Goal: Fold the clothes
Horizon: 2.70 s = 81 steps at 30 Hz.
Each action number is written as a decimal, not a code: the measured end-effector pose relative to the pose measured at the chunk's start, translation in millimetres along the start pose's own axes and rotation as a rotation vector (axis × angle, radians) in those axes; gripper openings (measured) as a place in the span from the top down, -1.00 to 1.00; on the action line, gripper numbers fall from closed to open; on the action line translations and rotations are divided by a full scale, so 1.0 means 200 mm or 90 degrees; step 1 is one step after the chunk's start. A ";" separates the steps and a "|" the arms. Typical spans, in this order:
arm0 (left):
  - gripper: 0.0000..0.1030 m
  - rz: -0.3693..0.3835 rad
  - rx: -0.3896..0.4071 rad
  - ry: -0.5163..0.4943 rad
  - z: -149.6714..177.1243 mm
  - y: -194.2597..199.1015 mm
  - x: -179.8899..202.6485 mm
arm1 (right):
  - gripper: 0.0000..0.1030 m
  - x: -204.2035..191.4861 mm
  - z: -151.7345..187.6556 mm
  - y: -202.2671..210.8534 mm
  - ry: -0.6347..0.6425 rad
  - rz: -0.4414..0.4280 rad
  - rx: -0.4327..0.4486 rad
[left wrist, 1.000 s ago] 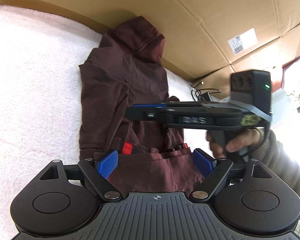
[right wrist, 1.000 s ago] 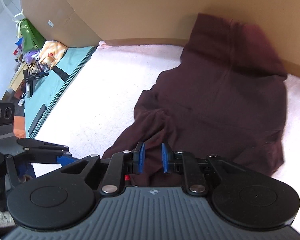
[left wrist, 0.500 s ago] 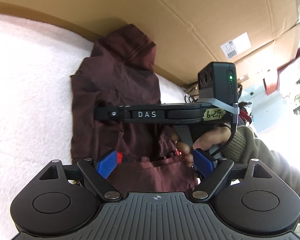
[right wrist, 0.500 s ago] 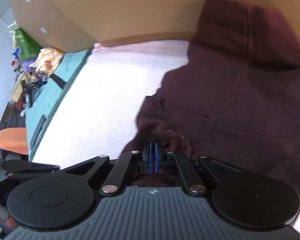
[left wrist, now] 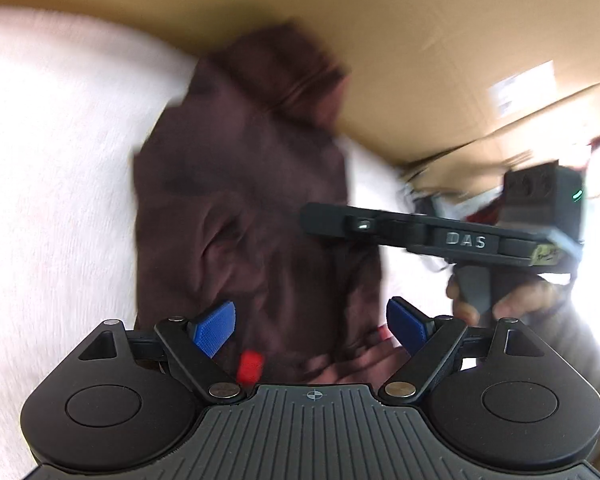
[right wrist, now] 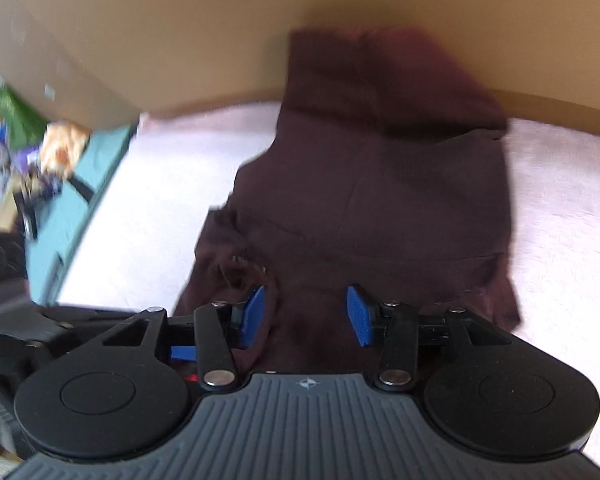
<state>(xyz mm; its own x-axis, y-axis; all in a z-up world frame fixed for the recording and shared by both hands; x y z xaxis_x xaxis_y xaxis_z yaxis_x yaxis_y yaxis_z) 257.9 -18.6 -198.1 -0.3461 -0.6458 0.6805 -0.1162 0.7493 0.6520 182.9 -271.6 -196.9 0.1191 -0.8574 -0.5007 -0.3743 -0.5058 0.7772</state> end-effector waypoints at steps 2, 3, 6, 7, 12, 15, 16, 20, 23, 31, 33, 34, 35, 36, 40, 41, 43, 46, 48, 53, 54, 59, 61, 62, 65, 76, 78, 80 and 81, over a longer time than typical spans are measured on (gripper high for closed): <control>-0.78 -0.014 0.028 -0.051 -0.07 0.07 0.04 | -0.17 0.04 -0.03 0.11 -0.007 -0.023 0.047; -0.80 -0.025 0.036 -0.065 -0.11 0.09 0.04 | -0.23 0.07 -0.05 0.15 -0.013 -0.021 0.065; -0.80 -0.054 0.043 -0.093 -0.24 0.09 0.01 | -0.25 0.19 -0.13 0.22 -0.049 0.010 0.100; -0.80 -0.063 0.041 -0.101 -0.29 0.09 -0.01 | -0.25 0.24 -0.15 0.23 -0.070 0.012 0.110; -0.80 -0.077 -0.026 -0.128 -0.43 -0.03 -0.12 | -0.26 0.45 -0.16 0.23 -0.141 -0.018 0.129; -0.80 -0.096 -0.042 -0.120 -0.46 -0.08 -0.18 | -0.29 0.53 -0.15 0.20 -0.167 -0.030 0.126; -0.80 -0.097 -0.040 -0.119 -0.47 -0.08 -0.20 | -0.30 0.54 -0.15 0.18 -0.174 -0.035 0.124; -0.80 -0.097 -0.030 -0.116 -0.51 -0.10 -0.24 | -0.32 0.59 -0.13 0.14 -0.190 -0.058 0.118; -0.80 -0.098 -0.024 -0.102 -0.55 -0.11 -0.28 | -0.34 0.62 -0.12 0.11 -0.197 -0.078 0.112; -0.53 -0.068 -0.036 -0.127 -0.57 -0.21 -0.24 | -0.40 0.65 -0.13 0.07 -0.193 -0.133 0.117; -0.30 -0.071 -0.028 -0.124 -0.58 -0.23 -0.24 | -0.40 0.64 -0.13 0.07 -0.189 -0.147 0.121; -0.12 -0.073 -0.023 -0.123 -0.58 -0.24 -0.23 | -0.40 0.63 -0.14 0.06 -0.188 -0.156 0.124; -0.05 -0.078 -0.023 -0.120 -0.58 -0.25 -0.23 | -0.40 0.63 -0.15 0.04 -0.188 -0.165 0.127; 0.26 -0.084 -0.023 -0.118 -0.58 -0.25 -0.23 | -0.38 0.62 -0.16 0.02 -0.187 -0.173 0.130; 0.80 -0.115 -0.019 -0.127 -0.57 -0.26 -0.21 | 0.19 0.57 -0.20 -0.06 -0.177 -0.159 0.140; 0.81 -0.119 -0.019 -0.124 -0.57 -0.25 -0.21 | 0.42 0.56 -0.21 -0.08 -0.183 -0.147 0.132; 0.85 -0.119 -0.014 -0.120 -0.59 -0.23 -0.19 | 0.86 0.55 -0.23 -0.09 -0.189 -0.128 0.118; 0.85 -0.083 0.012 -0.123 -0.59 -0.14 -0.14 | 0.88 0.49 -0.24 -0.02 -0.179 -0.162 0.133; 0.86 -0.066 0.027 -0.134 -0.59 -0.06 -0.09 | 0.88 0.42 -0.25 0.07 -0.156 -0.194 0.144; 0.85 -0.018 0.062 -0.163 -0.49 0.15 0.04 | 0.88 0.24 -0.23 0.32 -0.080 -0.230 0.152; 0.85 -0.007 0.069 -0.168 -0.46 0.20 0.06 | 0.88 0.20 -0.21 0.36 -0.069 -0.235 0.156; 0.84 0.029 0.074 -0.201 -0.24 0.40 0.15 | 0.88 0.05 -0.03 0.55 -0.026 -0.264 0.159; 0.83 0.036 0.062 -0.211 -0.13 0.43 0.18 | 0.88 0.01 0.07 0.58 -0.026 -0.275 0.152; 0.83 0.041 0.054 -0.216 -0.07 0.44 0.19 | 0.88 -0.01 0.13 0.60 -0.028 -0.281 0.148; 0.81 0.042 0.022 -0.219 0.11 0.45 0.21 | 0.88 -0.07 0.31 0.61 -0.028 -0.286 0.123; 0.34 -0.041 -0.168 -0.308 0.62 0.19 0.22 | 0.83 -0.10 0.93 0.48 -0.040 -0.217 -0.036; 0.24 -0.057 -0.185 -0.316 0.66 0.16 0.19 | 0.82 -0.08 0.99 0.45 -0.042 -0.199 -0.046; 0.19 -0.073 -0.204 -0.321 0.69 0.13 0.16 | 0.81 -0.06 1.02 0.43 -0.042 -0.174 -0.050; 0.16 -0.075 -0.205 -0.320 0.70 0.12 0.16 | 0.81 -0.04 1.04 0.42 -0.042 -0.165 -0.050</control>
<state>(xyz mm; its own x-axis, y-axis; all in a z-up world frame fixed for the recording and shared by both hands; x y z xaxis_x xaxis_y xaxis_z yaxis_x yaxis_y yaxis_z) 114.2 -1.4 -207.2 -0.7542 -0.5145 0.4080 0.0798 0.5448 0.8347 -41.0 -287.2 -205.9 0.1410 -0.6914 -0.7085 -0.2669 -0.7158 0.6453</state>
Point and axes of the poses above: each gripper's, at about its wrist camera, not at the fingertips, and y roughly against the way its jaws point, x to its right, z to its underside, the point moved 2 cm from there along -y, roughly the way its jaws point, and after that the axes turned 5 degrees about -x, right-handed, at the moved point
